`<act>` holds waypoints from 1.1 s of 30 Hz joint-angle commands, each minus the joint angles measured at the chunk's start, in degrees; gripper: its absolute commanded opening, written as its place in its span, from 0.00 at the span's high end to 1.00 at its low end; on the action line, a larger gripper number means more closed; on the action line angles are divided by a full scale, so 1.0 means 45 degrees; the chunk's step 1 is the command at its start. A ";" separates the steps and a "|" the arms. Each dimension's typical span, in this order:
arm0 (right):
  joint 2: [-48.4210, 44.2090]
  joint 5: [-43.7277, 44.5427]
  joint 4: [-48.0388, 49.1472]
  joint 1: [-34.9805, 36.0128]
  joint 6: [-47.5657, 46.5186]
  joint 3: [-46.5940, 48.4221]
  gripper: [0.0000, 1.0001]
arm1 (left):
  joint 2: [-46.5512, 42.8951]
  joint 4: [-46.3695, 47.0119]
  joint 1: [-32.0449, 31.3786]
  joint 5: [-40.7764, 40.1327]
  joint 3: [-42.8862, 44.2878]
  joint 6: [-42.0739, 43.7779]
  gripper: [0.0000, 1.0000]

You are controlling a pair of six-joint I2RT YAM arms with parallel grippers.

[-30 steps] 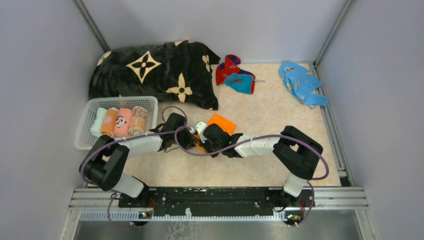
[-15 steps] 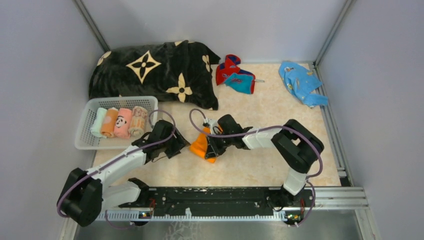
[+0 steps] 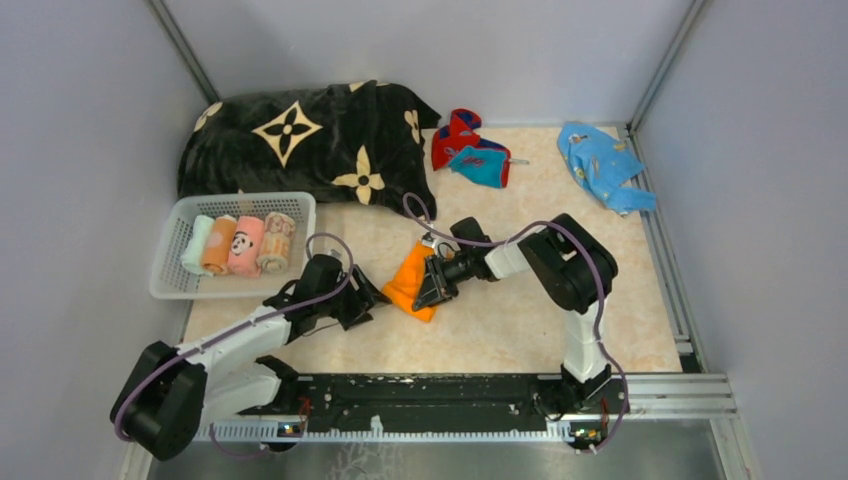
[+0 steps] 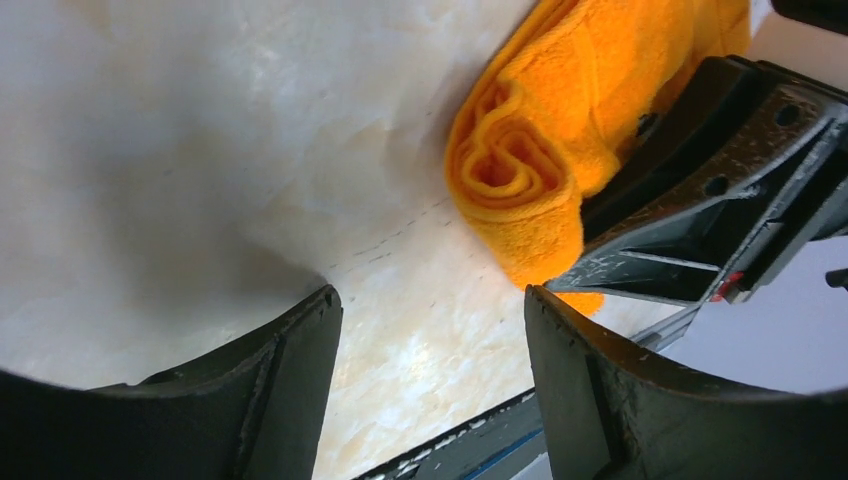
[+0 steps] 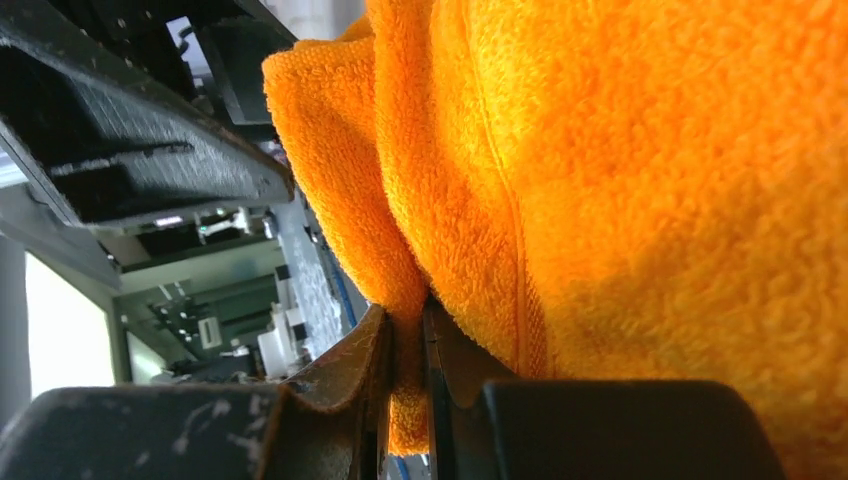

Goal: Roll the towels
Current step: Roll the towel at the center of the board.

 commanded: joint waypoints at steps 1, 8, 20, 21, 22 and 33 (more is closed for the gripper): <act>0.0497 -0.0476 -0.0634 -0.0300 0.0431 0.0870 0.90 | 0.0772 0.2088 0.0037 0.0873 0.0107 -0.0188 0.26; 0.0527 -0.0153 -0.1392 -0.0429 0.0254 0.1193 0.89 | 0.2041 0.2803 0.0024 0.0473 0.0078 -0.0824 0.30; -0.1557 0.2441 -0.5069 -0.0153 -0.2391 0.2263 0.71 | 0.3427 0.2630 0.0034 -0.0708 -0.0114 -0.2060 0.48; -0.2039 0.3224 -0.5492 -0.0001 -0.2917 0.2353 0.68 | 0.3530 0.2569 0.0039 -0.0732 -0.0043 -0.2030 0.48; -0.2427 0.3973 -0.5894 0.0172 -0.3312 0.2435 0.65 | 0.3660 0.2471 0.0039 -0.0745 0.0020 -0.1996 0.48; -0.5812 1.0785 -0.6591 0.3868 -0.6646 0.1979 0.57 | 0.4475 0.2146 0.0029 -0.0516 0.0221 -0.2124 0.48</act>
